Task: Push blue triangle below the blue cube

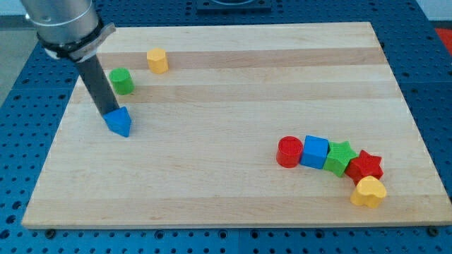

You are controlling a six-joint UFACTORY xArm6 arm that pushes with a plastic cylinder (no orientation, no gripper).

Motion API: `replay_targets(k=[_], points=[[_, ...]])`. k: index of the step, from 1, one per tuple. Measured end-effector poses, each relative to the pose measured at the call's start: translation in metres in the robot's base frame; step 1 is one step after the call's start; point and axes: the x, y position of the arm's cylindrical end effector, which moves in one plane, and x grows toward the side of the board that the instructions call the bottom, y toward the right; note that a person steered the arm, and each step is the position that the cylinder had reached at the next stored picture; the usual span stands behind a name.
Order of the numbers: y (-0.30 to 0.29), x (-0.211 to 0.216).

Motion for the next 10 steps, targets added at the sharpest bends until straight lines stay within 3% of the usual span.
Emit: replay_targets(k=[2, 4, 5, 7, 10], points=[[0.013, 0.03], [0.1, 0.042], [0.107, 0.051], [0.026, 0.057], [0.155, 0.078]])
